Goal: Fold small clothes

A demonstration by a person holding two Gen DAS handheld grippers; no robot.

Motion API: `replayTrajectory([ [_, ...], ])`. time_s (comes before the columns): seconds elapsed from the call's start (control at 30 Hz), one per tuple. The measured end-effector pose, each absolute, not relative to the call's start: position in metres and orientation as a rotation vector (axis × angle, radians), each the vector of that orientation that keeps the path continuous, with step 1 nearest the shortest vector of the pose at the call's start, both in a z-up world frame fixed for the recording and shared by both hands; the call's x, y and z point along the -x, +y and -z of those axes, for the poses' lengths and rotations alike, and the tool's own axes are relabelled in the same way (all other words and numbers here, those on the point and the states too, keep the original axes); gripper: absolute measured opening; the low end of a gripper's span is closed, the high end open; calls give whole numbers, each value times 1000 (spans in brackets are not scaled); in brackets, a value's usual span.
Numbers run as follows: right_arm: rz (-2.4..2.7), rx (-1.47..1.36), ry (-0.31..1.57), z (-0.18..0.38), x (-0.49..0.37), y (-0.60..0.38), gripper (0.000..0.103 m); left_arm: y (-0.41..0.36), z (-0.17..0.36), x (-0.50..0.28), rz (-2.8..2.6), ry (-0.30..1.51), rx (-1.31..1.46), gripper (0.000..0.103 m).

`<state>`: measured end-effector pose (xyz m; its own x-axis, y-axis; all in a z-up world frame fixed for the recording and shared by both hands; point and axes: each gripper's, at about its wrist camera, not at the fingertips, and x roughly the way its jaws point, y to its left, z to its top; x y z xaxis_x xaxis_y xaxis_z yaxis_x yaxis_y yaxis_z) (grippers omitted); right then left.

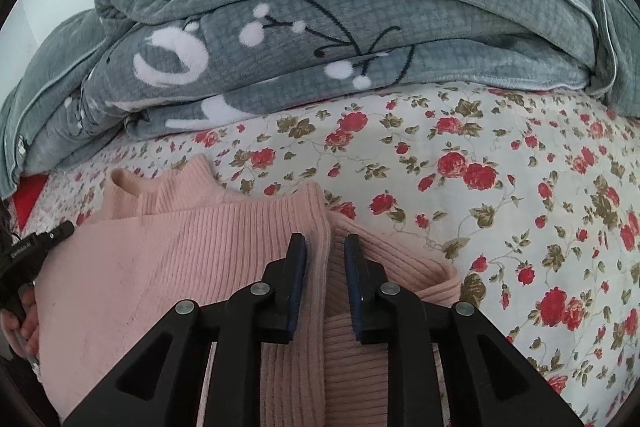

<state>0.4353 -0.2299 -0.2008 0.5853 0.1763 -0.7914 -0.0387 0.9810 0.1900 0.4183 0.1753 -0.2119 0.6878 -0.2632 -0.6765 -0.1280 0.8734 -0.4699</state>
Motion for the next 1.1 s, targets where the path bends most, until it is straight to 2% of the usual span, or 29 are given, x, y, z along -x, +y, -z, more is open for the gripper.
replayTrajectory([
  [0.23,-128,-147,942,202,-436,-228,23,173,211,-419,88,817,515,34],
  [0.47,-127,-127,944,203,-437,-225,27,170,210,-420,102,812,492,48],
  [0.5,-132,-127,945,203,-437,-225,30,170,209,-420,98,811,490,50],
  [0.57,-163,-131,950,203,-437,-222,43,170,209,-419,90,810,486,52],
  [0.63,-187,-115,950,202,-436,-218,56,170,209,-415,69,808,484,60],
  [0.7,-175,-85,942,200,-434,-213,58,172,207,-411,69,798,488,69],
  [0.9,-135,-70,927,172,-411,-227,59,178,198,-400,101,767,528,73],
  [1.0,-98,-130,851,149,-368,-254,77,181,192,-384,123,767,570,76],
  [1.1,-93,-204,860,150,-335,-273,79,180,192,-361,147,792,597,76],
])
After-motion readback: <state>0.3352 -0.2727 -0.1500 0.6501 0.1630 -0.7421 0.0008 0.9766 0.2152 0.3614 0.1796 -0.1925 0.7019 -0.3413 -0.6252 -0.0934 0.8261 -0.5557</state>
